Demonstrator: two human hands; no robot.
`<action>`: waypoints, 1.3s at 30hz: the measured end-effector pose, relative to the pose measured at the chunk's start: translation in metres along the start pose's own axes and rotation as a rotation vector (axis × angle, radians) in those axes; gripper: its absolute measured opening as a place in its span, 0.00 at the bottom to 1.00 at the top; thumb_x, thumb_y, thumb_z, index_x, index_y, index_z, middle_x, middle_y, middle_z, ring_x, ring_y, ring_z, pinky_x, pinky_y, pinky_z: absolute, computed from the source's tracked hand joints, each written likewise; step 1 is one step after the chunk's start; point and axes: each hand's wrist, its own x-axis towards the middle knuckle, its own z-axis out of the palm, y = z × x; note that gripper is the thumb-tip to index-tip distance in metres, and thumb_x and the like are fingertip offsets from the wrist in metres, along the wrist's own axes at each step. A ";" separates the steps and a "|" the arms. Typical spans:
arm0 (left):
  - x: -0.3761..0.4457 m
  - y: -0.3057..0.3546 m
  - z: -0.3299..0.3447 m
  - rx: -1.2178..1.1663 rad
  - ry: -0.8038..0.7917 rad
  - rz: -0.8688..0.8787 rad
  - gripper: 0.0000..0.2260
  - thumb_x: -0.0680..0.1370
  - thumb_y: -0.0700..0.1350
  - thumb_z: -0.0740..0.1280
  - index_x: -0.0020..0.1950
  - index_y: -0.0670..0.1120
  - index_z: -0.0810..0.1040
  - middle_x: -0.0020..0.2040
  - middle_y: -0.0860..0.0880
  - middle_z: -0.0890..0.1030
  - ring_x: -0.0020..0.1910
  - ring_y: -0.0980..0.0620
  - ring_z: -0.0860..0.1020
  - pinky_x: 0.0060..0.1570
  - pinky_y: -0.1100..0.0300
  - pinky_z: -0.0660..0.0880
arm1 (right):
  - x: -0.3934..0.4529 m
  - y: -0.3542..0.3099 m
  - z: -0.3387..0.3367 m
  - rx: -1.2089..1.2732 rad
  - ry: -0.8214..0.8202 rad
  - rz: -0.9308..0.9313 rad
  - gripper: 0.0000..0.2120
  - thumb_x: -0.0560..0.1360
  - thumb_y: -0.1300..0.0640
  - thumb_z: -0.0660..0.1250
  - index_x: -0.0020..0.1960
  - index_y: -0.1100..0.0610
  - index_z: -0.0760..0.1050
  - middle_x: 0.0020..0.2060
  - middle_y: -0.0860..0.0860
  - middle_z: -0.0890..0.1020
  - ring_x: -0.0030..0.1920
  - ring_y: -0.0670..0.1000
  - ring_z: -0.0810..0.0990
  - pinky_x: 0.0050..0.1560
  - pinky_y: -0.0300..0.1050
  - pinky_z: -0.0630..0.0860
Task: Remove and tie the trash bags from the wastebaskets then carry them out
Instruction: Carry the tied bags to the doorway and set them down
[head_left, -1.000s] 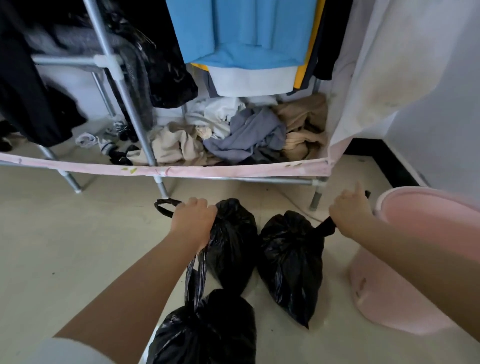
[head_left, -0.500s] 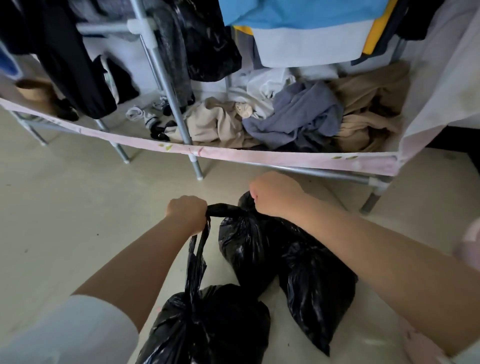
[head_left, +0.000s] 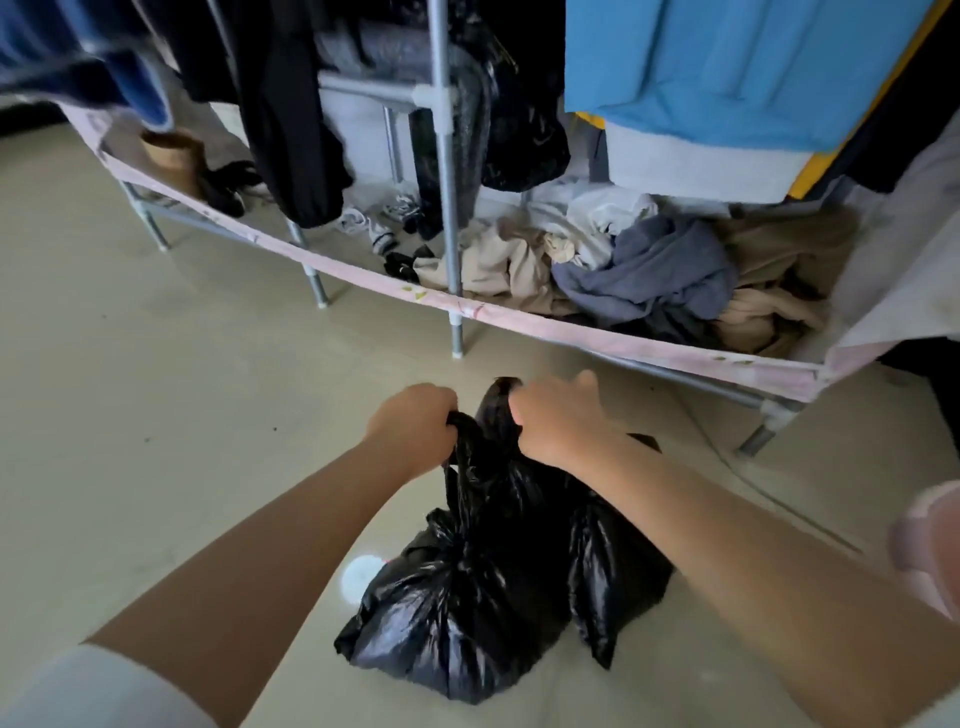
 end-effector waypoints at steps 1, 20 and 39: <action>-0.011 -0.003 -0.017 0.029 -0.036 -0.008 0.11 0.77 0.38 0.58 0.55 0.39 0.76 0.54 0.41 0.78 0.54 0.42 0.77 0.49 0.52 0.74 | -0.007 -0.013 -0.017 -0.015 -0.004 -0.016 0.06 0.73 0.64 0.58 0.42 0.54 0.68 0.34 0.49 0.65 0.56 0.57 0.74 0.54 0.50 0.61; -0.230 -0.133 -0.552 0.351 0.040 -0.297 0.13 0.78 0.43 0.58 0.60 0.41 0.73 0.59 0.44 0.76 0.61 0.44 0.73 0.52 0.55 0.70 | -0.084 -0.343 -0.502 -0.038 0.105 -0.400 0.10 0.71 0.67 0.59 0.48 0.55 0.70 0.40 0.53 0.70 0.56 0.57 0.73 0.52 0.49 0.59; -0.186 -0.424 -0.807 0.368 0.191 -0.561 0.15 0.75 0.51 0.62 0.35 0.43 0.64 0.30 0.51 0.62 0.41 0.47 0.68 0.38 0.59 0.67 | 0.143 -0.624 -0.705 -0.027 0.135 -0.806 0.14 0.73 0.66 0.57 0.55 0.57 0.74 0.57 0.54 0.78 0.60 0.56 0.73 0.55 0.46 0.67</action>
